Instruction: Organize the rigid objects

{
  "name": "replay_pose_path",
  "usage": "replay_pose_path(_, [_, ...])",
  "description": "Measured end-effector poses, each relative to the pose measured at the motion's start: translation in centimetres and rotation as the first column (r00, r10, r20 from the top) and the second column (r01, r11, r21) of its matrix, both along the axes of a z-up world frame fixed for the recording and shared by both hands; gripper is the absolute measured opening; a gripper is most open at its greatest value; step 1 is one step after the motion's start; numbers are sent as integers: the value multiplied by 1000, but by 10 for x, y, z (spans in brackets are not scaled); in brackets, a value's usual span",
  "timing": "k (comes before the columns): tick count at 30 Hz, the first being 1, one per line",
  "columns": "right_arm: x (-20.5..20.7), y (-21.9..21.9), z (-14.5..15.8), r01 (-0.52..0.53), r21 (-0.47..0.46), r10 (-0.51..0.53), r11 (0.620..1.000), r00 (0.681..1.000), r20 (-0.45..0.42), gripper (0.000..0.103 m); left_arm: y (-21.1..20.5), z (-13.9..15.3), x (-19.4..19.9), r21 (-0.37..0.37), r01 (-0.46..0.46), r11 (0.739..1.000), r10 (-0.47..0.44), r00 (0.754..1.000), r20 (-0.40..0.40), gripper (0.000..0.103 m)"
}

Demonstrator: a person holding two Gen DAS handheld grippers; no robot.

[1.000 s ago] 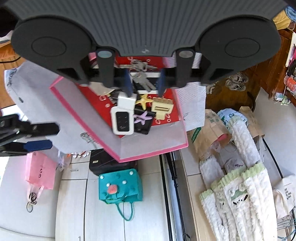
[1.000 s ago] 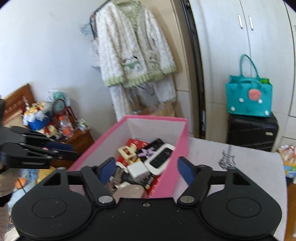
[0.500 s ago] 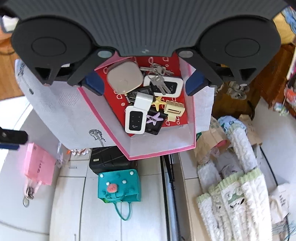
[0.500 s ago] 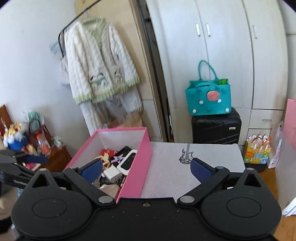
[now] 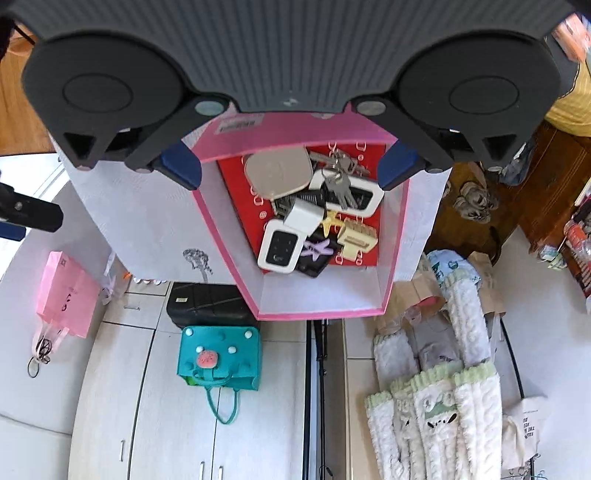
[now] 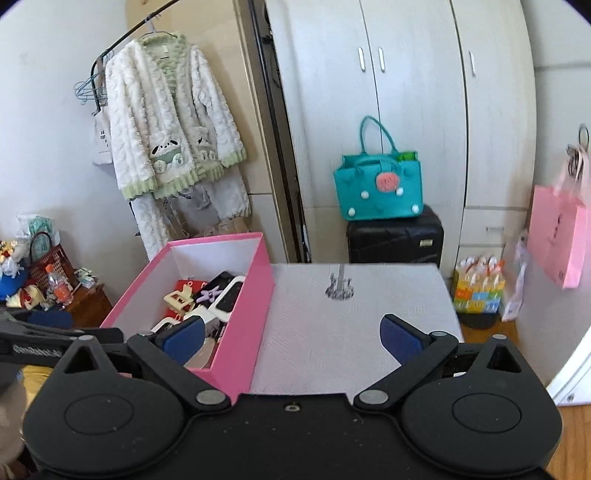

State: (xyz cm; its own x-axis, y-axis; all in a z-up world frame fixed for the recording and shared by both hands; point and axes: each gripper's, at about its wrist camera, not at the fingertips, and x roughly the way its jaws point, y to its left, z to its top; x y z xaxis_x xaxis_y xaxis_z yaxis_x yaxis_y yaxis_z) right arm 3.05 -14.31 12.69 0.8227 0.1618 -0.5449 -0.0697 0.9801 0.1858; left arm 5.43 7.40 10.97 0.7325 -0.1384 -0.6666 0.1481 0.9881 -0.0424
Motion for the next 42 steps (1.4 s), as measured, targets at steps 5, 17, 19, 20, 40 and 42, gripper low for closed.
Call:
replay_pose_path(5, [-8,5,-11,30,-9,-30,1000,1000,-2,102,-9,-9,-11,4,-6,1000,6,1000,2,103])
replay_pose_path(17, [-26,13,-20,58,-106,-56,993,998,24,102,-25,-23,-27,32,-2,999,1,1000,17,103])
replay_pose_path(19, [-29,12,-21,59,-105,-56,993,998,31,102,-24,-24,-29,15,-12,1000,12,1000,16,103])
replay_pose_path(20, [-29,11,-22,66,-104,-62,992,997,38,102,-24,-25,-30,8,-17,1000,17,1000,21,103])
replay_pose_path(40, [-32,4,-25,120,-112,-113,986,991,68,102,-22,-30,-34,28,-65,997,63,996,70,103])
replay_pose_path(42, [-32,5,-26,124,-118,-115,985,990,79,102,-22,-30,-35,29,-51,998,49,997,67,103])
